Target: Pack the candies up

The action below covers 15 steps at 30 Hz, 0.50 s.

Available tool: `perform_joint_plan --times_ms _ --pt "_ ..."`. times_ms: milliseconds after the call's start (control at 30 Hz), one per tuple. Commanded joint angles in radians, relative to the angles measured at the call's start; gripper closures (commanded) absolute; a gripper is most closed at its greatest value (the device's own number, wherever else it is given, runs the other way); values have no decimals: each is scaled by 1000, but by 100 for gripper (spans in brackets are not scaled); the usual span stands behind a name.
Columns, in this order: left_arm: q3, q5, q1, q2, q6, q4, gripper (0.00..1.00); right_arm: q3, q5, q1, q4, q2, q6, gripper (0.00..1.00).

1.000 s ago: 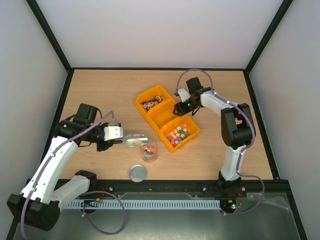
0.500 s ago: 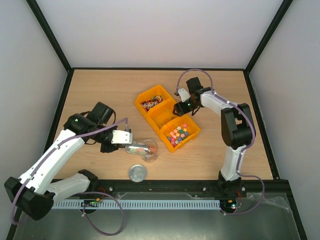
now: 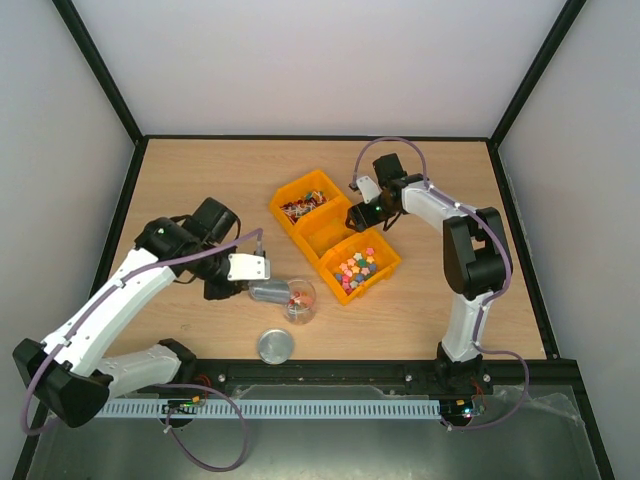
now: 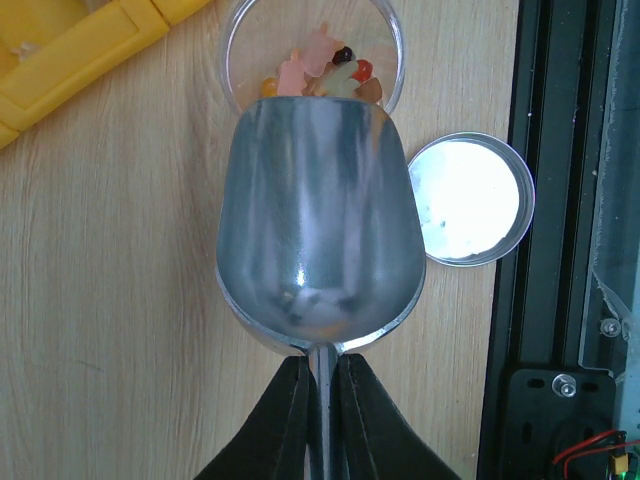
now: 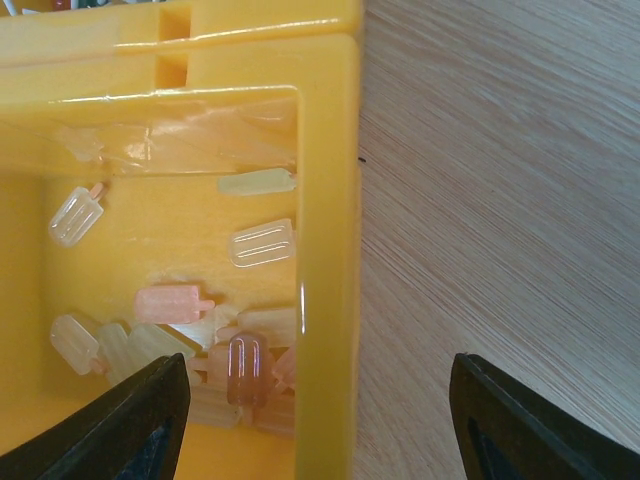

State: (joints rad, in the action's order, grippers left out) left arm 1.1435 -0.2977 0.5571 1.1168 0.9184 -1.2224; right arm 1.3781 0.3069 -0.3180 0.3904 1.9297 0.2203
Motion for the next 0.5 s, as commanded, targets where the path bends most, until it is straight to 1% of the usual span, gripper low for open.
perform_joint_plan --times_ms 0,167,233,333,467 --pt "44 18 7 4 -29 -57 98 -12 5 4 25 -41 -2 28" --pt "99 4 8 -5 -37 -70 98 -11 -3 5 32 -54 4 28" --pt "144 11 7 15 -81 -53 98 -11 -17 5 36 -59 5 29" --pt "217 73 9 103 -196 -16 98 -14 -30 7 47 -73 12 29" --pt "351 148 9 289 -314 -1 98 -25 -32 15 48 -85 18 35"
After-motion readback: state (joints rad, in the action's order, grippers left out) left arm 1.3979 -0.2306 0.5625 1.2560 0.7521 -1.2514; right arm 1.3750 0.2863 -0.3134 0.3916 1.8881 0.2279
